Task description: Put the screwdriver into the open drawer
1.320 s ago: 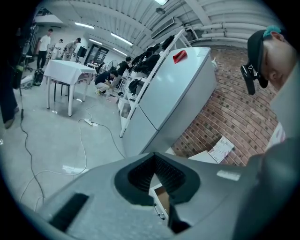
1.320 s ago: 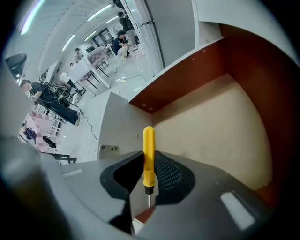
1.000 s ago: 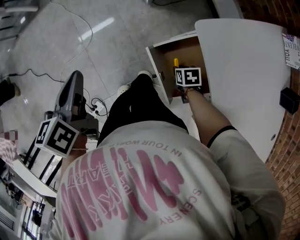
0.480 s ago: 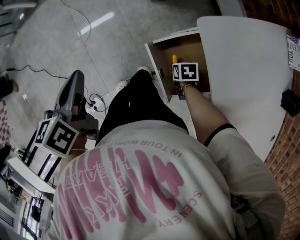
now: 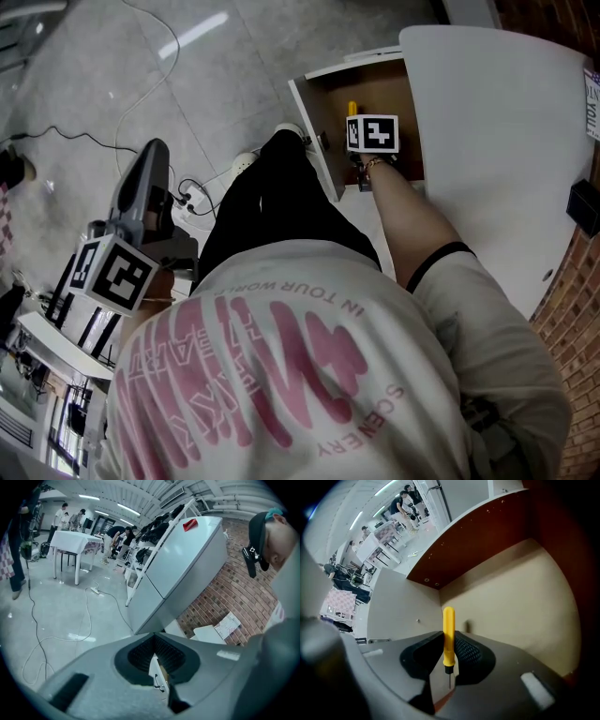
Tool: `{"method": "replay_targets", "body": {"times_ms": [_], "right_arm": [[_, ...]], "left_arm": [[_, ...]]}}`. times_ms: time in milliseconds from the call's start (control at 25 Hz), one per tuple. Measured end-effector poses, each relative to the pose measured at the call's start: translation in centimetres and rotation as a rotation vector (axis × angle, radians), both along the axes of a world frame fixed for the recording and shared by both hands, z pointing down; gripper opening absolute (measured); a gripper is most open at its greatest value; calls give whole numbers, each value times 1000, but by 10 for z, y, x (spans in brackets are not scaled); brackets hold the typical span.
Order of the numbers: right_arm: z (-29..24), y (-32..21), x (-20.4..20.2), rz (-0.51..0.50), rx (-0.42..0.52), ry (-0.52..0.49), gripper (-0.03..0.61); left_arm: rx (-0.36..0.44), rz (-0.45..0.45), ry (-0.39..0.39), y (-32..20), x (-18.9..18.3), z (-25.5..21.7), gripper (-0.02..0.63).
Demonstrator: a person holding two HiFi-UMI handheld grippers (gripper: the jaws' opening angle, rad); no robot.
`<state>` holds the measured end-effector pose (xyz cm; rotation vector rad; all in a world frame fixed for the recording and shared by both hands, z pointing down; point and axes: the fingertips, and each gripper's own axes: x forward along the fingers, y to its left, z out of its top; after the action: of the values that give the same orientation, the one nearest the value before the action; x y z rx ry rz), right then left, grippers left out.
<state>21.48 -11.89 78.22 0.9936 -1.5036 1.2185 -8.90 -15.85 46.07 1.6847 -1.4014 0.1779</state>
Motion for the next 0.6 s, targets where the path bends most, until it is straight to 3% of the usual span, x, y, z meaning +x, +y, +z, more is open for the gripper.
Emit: {"method": "replay_targets", "body": {"times_ms": [600], "right_arm": [[14,0,7,-18,-12,35,81]], "left_arm": [[-31,-10,3,1,0,11,5]]}}
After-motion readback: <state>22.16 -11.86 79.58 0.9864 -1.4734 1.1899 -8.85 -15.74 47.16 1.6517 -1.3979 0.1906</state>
